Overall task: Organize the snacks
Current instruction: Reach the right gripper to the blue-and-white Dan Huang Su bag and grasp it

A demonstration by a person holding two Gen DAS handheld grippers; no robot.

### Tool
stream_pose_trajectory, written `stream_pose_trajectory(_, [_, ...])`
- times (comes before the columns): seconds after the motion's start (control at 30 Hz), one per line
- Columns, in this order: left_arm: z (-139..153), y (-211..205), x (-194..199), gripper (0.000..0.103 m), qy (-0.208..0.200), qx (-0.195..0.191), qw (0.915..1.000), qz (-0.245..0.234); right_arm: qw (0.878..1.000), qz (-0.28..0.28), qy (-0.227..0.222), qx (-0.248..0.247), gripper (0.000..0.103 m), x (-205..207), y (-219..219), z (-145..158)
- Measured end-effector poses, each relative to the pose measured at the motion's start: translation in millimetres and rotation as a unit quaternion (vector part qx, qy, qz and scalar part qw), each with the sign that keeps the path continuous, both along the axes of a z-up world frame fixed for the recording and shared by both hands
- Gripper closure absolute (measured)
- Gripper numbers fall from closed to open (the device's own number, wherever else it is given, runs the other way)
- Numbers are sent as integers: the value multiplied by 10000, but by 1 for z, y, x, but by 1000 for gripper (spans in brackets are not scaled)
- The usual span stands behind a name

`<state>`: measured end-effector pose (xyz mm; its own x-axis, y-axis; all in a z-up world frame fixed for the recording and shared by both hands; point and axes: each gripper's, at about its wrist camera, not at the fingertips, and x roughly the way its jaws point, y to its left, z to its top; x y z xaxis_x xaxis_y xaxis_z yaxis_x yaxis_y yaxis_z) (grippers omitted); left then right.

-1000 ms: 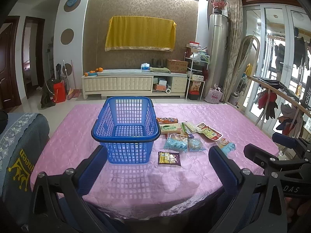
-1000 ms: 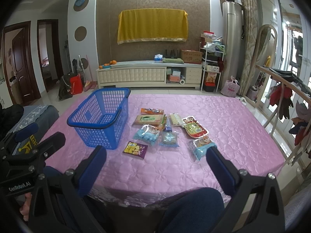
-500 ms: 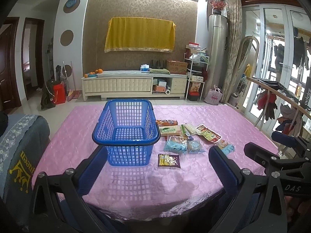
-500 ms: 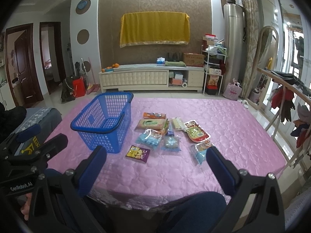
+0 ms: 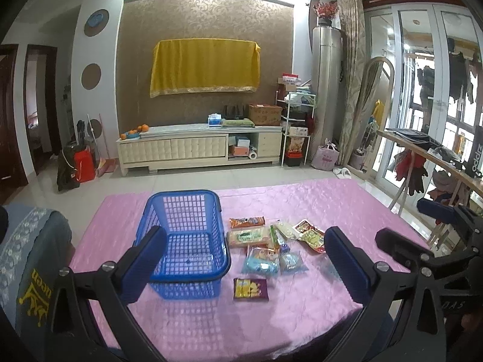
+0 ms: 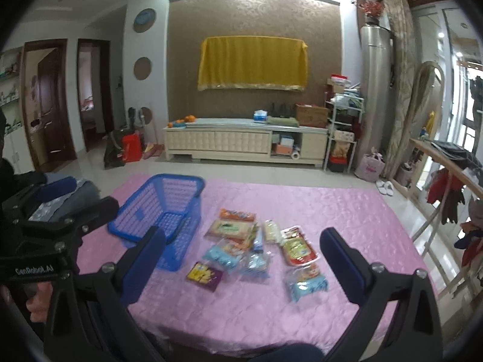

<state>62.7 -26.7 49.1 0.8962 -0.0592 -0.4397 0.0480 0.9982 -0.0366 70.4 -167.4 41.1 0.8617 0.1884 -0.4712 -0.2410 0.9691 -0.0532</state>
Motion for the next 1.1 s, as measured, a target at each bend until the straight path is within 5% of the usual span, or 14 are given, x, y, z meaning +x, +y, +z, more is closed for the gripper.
stream_pose_trajectory(0.23, [-9, -28, 41, 0, 332, 35, 9992, -218, 9986, -155, 471, -155, 0, 44, -28, -6])
stream_pose_trajectory(0.6, [-63, -73, 116, 0, 1387, 105, 9898, -320, 9934, -82, 1132, -188, 0, 95, -80, -61])
stream_pose_trajectory(0.8, [-107, -96, 147, 0, 2009, 344, 9782, -403, 9844, -116, 1703, -439, 0, 124, -96, -104])
stream_pose_trajectory(1.1, [-178, -108, 184, 0, 2931, 200, 9548, -460, 9648, 49, 2521, -752, 0, 162, -109, -173])
